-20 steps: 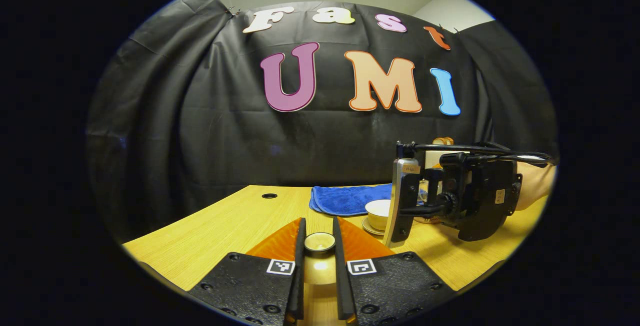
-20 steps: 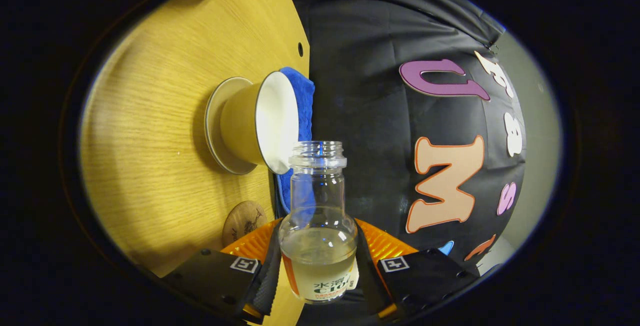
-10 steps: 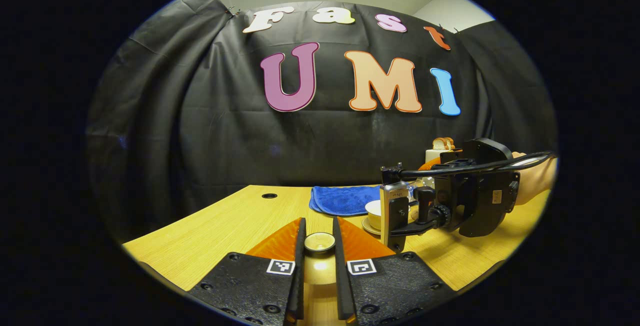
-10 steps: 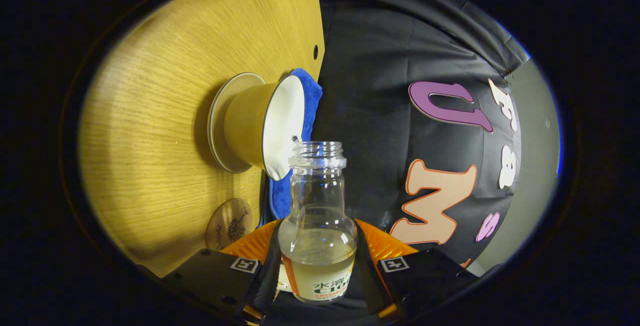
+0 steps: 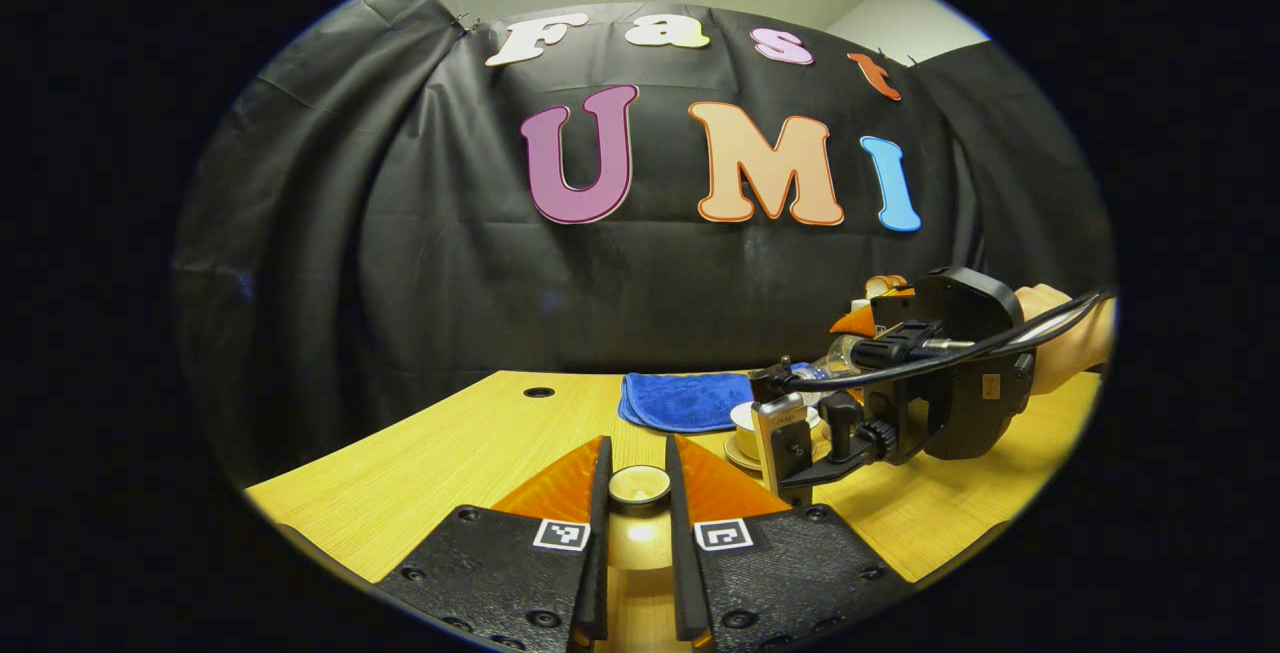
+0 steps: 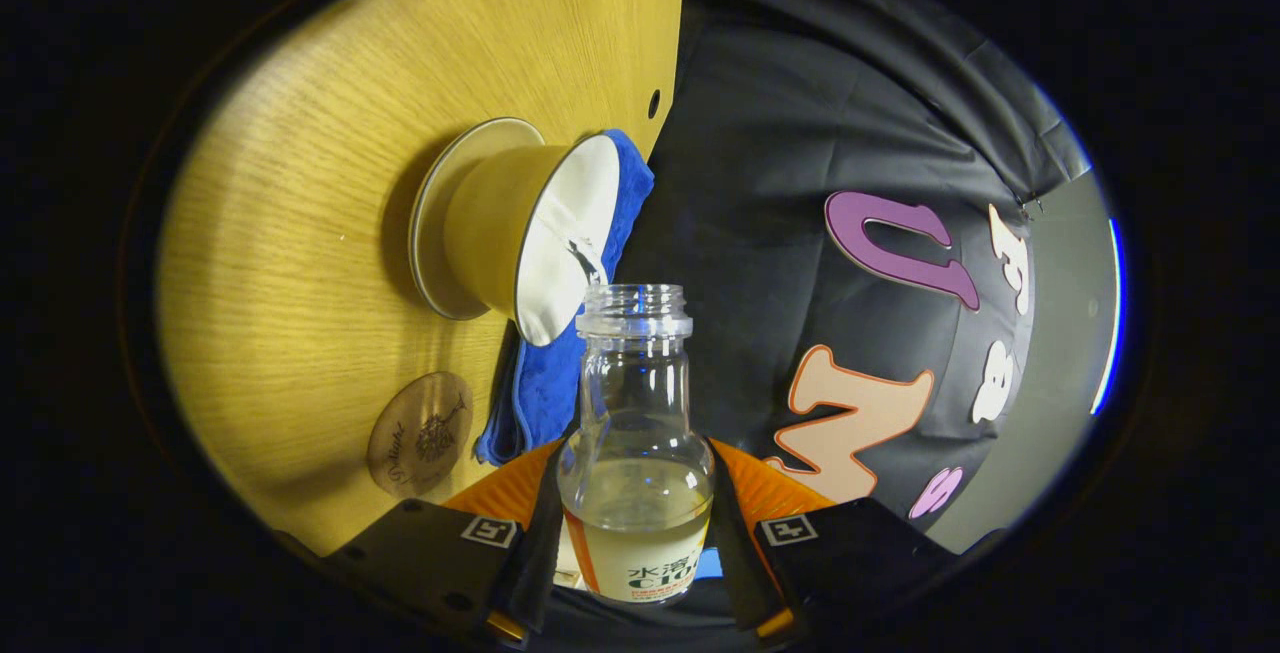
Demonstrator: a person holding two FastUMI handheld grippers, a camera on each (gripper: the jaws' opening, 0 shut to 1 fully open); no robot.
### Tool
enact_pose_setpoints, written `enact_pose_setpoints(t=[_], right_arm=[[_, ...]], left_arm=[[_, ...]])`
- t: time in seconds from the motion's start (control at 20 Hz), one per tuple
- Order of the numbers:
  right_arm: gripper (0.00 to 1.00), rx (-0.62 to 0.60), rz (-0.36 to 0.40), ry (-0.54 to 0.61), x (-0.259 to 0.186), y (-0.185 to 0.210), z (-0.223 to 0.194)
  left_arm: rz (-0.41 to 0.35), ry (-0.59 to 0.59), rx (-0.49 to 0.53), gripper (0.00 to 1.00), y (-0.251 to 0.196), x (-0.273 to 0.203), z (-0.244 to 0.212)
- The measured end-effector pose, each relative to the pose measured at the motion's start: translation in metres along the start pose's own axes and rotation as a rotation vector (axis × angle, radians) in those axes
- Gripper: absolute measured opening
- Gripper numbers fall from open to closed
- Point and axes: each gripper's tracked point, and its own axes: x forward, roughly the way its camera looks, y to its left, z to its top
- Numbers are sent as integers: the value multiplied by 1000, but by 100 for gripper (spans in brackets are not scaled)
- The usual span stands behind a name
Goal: Open the teacup lid with one hand, grasp the water bottle and pour water into the teacup with the other hand; after pouring, place the water bottle on the coaster and then close the teacup lid.
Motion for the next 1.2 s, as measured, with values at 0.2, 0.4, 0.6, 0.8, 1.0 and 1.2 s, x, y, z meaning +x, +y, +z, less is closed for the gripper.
enact_pose_setpoints(t=[0.2,0.4,0.6,0.8,1.0,1.2], right_arm=[[72,-69,-11,-15,-2,-6,4],[72,-104,-22,-27,4,-19,2],[72,-133,-37,-35,4,-27,3],[72,-139,-35,-35,2,-26,3],[72,-148,-36,-39,1,-25,6],[72,-158,-31,-39,1,-22,7]], left_arm=[[0,0,0,23,1,0,0],[-1,0,0,23,1,0,0],[-1,0,0,23,1,0,0],[-2,1,0,23,1,-1,0],[-2,1,-1,23,1,0,0],[-2,1,-1,23,2,-1,0]])
